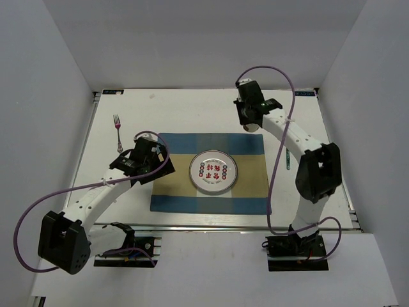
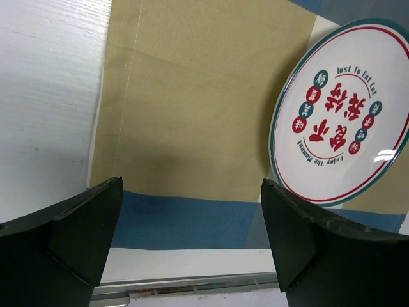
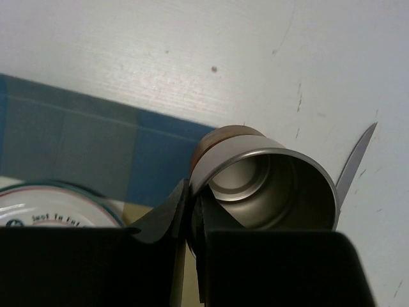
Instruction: Set the dinner table for one person
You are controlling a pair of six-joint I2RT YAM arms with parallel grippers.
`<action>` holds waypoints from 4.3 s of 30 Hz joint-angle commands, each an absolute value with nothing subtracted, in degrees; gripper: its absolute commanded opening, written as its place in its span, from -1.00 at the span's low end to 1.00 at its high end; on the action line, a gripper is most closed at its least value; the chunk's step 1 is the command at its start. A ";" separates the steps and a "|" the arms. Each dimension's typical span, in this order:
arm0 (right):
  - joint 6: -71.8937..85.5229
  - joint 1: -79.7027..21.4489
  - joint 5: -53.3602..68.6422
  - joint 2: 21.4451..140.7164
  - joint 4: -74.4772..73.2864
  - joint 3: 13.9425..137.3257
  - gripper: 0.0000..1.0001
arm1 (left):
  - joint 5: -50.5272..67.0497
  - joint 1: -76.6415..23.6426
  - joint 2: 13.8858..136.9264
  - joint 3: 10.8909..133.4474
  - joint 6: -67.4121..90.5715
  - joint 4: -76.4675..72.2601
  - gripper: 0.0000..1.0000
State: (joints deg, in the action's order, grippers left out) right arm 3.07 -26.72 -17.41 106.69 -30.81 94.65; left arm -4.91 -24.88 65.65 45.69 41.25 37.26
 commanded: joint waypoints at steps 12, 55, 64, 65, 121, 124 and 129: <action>8.17 -26.63 -11.95 107.40 -25.57 82.79 -1.00 | -4.57 -25.05 61.62 41.75 43.95 35.07 0.96; 23.91 2.37 -14.51 94.11 -20.30 63.18 0.78 | -1.85 -24.96 57.83 48.25 34.80 42.54 0.96; 23.65 3.25 -8.01 105.38 -17.15 62.93 0.26 | -1.32 -24.96 57.39 47.99 34.54 42.28 0.96; 23.64 3.34 -7.04 105.73 -16.88 62.84 0.17 | -1.32 -24.96 57.57 47.99 34.63 42.19 0.96; 30.32 -27.68 -5.01 69.25 -15.82 31.81 -1.00 | -4.92 -24.87 57.31 50.36 34.37 44.47 0.96; 29.27 -28.39 -6.06 70.13 -16.35 33.39 -1.00 | -4.83 -24.87 56.78 50.19 34.19 44.30 0.96; 28.30 -29.27 -8.08 70.57 -17.57 35.07 -1.00 | -4.48 -24.87 56.87 50.10 34.01 44.12 0.96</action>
